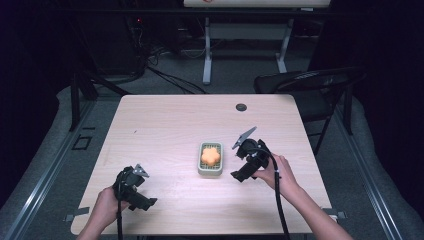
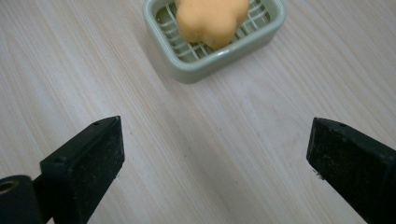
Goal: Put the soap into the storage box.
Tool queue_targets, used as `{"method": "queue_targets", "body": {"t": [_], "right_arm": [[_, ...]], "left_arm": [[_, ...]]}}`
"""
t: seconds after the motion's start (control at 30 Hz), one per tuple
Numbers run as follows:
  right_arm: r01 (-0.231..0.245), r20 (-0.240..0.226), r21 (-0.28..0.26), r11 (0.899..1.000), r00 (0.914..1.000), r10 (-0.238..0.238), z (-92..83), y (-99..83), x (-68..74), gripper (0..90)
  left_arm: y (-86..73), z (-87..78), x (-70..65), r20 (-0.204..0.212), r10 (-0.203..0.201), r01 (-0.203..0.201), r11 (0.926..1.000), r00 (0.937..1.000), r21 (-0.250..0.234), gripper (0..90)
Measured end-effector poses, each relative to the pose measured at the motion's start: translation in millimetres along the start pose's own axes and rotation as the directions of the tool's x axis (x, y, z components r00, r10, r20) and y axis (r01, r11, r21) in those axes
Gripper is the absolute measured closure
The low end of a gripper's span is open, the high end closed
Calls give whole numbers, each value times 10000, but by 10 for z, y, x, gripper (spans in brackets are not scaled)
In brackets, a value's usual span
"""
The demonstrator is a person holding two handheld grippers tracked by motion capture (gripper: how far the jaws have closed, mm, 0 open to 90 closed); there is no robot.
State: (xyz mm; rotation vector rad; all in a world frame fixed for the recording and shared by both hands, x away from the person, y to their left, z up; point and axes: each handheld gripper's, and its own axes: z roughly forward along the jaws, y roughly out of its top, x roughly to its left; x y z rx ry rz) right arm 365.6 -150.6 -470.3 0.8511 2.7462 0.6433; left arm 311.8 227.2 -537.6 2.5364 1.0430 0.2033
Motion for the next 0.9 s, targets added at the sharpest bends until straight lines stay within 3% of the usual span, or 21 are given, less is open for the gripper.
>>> {"method": "queue_targets", "body": {"t": [0.2,0.57,0.67,0.8,0.9], "right_arm": [[-250,252,-133,9996,9994,254,-56,-223,-42,35],[-591,703,87,9982,9958,584,-41,-647,-83,33],[-762,699,595,9953,9950,720,45,-737,-110,33],[-639,685,1084,9920,9960,567,140,-754,-109,34],[-624,618,1125,9917,9965,556,176,-748,-103,33]], "left_arm": [[1,2,-2,12,-4,4,10000,10000,-5,2],[4,0,-4,-1,55,-55,10000,10000,22,2],[12,-4,-6,63,98,-98,9999,9999,38,1],[15,0,0,86,99,-99,9999,9999,31,1],[19,0,1,98,103,-103,9999,9999,11,2]]}}
